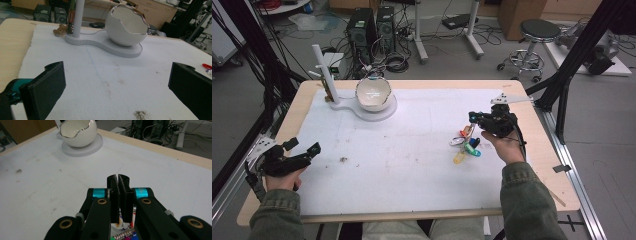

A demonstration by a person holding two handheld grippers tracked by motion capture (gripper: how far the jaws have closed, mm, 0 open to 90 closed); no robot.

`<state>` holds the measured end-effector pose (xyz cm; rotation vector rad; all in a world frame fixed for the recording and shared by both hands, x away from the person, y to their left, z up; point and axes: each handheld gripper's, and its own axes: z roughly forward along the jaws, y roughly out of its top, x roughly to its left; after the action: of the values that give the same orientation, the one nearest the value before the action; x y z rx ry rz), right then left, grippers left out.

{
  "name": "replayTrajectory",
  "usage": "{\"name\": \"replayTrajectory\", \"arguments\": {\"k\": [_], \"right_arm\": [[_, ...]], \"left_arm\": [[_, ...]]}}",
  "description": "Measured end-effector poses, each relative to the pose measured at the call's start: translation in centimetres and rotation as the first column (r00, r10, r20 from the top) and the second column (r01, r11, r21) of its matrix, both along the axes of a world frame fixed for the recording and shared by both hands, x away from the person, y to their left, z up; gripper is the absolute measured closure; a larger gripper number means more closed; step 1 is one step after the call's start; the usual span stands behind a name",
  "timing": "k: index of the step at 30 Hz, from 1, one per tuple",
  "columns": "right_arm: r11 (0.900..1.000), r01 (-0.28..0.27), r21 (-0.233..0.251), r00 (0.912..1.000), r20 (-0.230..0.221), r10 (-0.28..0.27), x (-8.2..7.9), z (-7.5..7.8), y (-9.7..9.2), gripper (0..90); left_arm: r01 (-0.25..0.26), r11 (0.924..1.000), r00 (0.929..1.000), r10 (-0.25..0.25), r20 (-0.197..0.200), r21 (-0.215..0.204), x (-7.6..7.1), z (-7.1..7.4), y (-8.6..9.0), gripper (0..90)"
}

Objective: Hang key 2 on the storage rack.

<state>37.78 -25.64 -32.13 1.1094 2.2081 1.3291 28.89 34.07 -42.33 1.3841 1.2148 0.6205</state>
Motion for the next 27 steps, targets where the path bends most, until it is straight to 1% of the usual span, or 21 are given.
{"name": "replayTrajectory", "arguments": {"k": [3, 5, 13, 16, 19, 23, 27], "right_arm": [[1.0, 0.004, 0.001, 1.0, 0.001, -0.004, 0.1, 0.7, 0.4, 88.2], [1.0, -0.001, 0.003, 0.9999, 0.012, 0.001, 0.2, 1.2, 0.5, 88.2], [0.9991, 0.004, 0.042, 0.9999, 0.016, -0.005, 0.5, 3.0, 1.1, 88.2], [0.9989, 0.003, 0.047, 0.9996, 0.028, -0.004, 0.5, 3.6, 1.3, 88.2], [0.9975, 0.007, 0.07, 0.9995, 0.032, -0.009, 0.6, 4.3, 1.5, 88.2], [0.9979, 0.005, 0.064, 0.9993, 0.036, -0.007, 0.6, 5.1, 1.7, 88.2], [0.9976, 0.003, 0.069, 0.9988, 0.049, -0.006, 0.7, 6.4, 2.3, 88.2]], "left_arm": [[0.004, 1.0, 1.0, -0.004, 0.002, -0.001, 0.0, 0.0, 0.0, 1.6], [0.007, 1.0, 1.0, -0.007, 0.003, -0.001, 0.0, 0.0, 0.0, 1.6], [0.001, 1.0, 1.0, -0.001, 0.006, -0.007, 0.0, 0.0, 0.1, 1.7], [-0.005, 0.9999, 0.9999, 0.005, 0.013, -0.01, -0.2, 0.1, 0.2, 1.7], [-0.009, 0.9999, 0.9999, 0.009, 0.011, -0.009, -0.2, 0.1, 0.3, 1.6], [-0.01, 0.9999, 0.9999, 0.01, 0.012, -0.011, -0.2, 0.0, 0.4, 1.6], [-0.007, 0.9999, 0.9999, 0.008, 0.011, -0.012, -0.2, 0.0, 0.4, 1.6]]}}
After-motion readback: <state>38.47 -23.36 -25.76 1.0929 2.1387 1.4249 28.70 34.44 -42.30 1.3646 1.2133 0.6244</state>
